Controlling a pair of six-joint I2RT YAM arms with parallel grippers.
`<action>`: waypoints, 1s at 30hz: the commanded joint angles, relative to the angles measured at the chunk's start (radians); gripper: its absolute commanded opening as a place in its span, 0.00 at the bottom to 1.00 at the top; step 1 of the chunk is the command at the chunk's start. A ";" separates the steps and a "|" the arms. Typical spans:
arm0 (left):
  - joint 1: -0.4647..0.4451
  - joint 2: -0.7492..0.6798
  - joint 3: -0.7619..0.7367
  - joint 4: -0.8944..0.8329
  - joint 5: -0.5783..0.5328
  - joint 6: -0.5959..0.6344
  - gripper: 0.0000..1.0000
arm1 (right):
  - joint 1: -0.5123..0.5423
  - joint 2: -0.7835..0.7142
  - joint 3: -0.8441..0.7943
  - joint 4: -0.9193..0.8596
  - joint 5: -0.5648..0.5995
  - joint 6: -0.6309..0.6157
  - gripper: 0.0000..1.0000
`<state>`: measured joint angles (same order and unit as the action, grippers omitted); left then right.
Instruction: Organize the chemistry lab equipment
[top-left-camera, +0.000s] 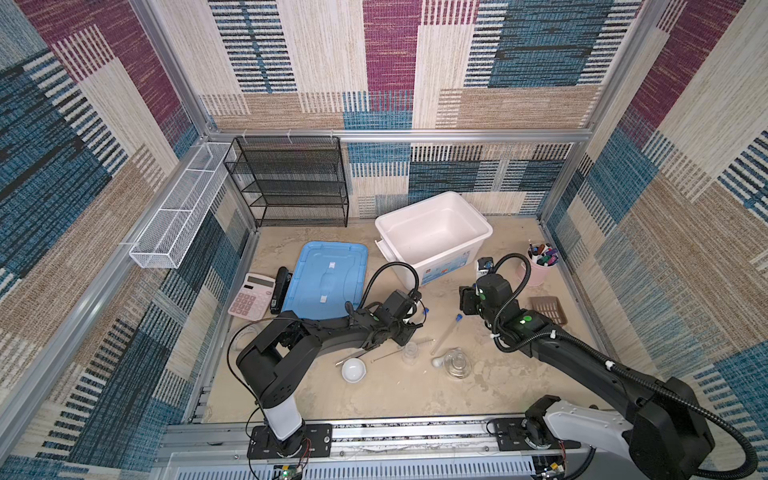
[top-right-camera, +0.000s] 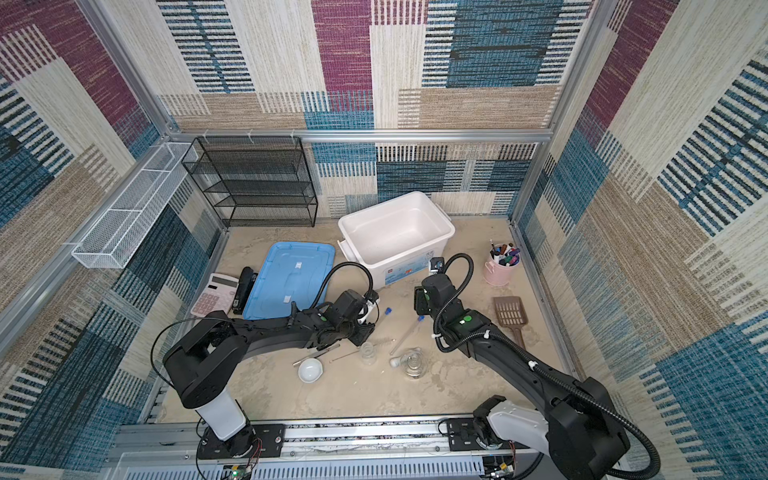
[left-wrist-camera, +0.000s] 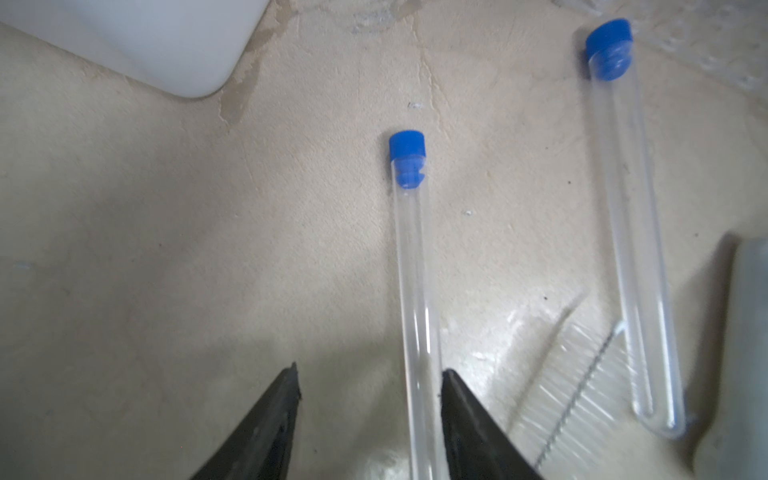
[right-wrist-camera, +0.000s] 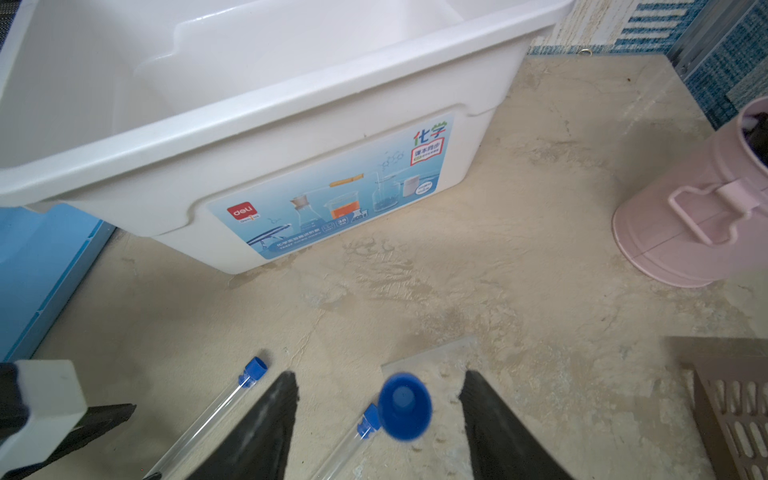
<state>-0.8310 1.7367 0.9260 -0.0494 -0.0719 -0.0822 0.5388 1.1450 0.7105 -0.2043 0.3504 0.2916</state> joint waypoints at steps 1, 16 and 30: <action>0.001 0.011 0.011 -0.007 0.016 -0.004 0.57 | 0.000 -0.008 -0.004 0.029 -0.008 0.011 0.67; 0.004 0.037 0.017 -0.022 -0.047 -0.018 0.50 | 0.000 -0.017 -0.003 0.029 -0.008 0.017 0.71; 0.007 0.031 0.007 -0.020 -0.077 -0.027 0.31 | 0.000 -0.042 0.010 0.085 -0.124 0.002 0.80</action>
<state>-0.8265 1.7763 0.9360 -0.0631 -0.1291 -0.1013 0.5373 1.1126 0.7113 -0.1753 0.2668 0.2989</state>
